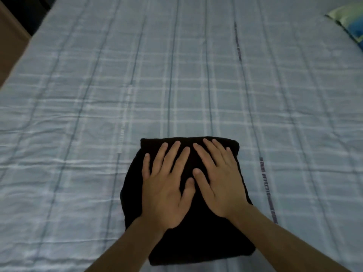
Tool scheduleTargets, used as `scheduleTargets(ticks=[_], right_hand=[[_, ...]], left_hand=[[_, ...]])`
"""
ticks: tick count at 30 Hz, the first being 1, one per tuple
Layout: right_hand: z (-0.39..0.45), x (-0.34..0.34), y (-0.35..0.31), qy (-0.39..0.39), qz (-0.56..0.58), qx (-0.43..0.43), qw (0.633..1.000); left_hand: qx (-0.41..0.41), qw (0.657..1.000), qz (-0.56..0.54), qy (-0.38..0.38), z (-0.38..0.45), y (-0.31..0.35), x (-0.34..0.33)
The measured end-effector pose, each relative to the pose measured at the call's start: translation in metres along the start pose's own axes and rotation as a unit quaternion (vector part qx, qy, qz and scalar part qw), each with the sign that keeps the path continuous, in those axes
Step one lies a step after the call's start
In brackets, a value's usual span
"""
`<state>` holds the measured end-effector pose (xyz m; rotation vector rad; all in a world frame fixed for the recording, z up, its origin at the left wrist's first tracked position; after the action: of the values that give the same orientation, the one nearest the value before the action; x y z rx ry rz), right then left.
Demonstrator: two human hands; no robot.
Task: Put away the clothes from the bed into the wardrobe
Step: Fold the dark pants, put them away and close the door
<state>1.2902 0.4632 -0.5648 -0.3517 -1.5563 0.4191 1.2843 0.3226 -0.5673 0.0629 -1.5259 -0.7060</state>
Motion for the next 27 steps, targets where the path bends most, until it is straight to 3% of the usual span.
scheduleTargets(ticks=[4,7,9,12,17,27], right_hand=[[-0.018,0.015,-0.006,0.015,-0.041,-0.015,0.999],[-0.048,0.025,-0.01,-0.006,-0.095,-0.056,0.994],[-0.07,0.026,-0.007,-0.039,-0.051,-0.084,0.994],[-0.087,0.029,0.001,-0.083,0.048,-0.096,0.991],[-0.068,0.022,0.016,-0.113,0.187,-0.093,0.971],[-0.072,0.021,0.017,-0.097,0.218,-0.115,0.964]], left_hand=[[0.029,0.999,-0.012,0.016,-0.019,0.0,0.015],[0.085,0.995,0.054,-0.007,-0.05,-0.006,0.027],[0.149,0.987,0.042,-0.041,-0.069,-0.014,0.03],[0.202,0.975,-0.06,-0.067,-0.087,-0.018,0.032],[0.195,0.969,-0.111,-0.109,-0.069,-0.017,0.024],[0.18,0.947,-0.265,-0.032,-0.078,-0.013,0.016]])
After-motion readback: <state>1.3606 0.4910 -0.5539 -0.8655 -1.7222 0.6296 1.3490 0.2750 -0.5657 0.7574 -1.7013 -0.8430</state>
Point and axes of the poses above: each hand's wrist, its own z-axis towards the middle knuckle, its own x-axis out of the back of the hand, y = z × x, the point moved 6 cm from there along z, towards the middle knuckle, and after that the axes turned 3 degrees about -x, right-handed, at the moved point
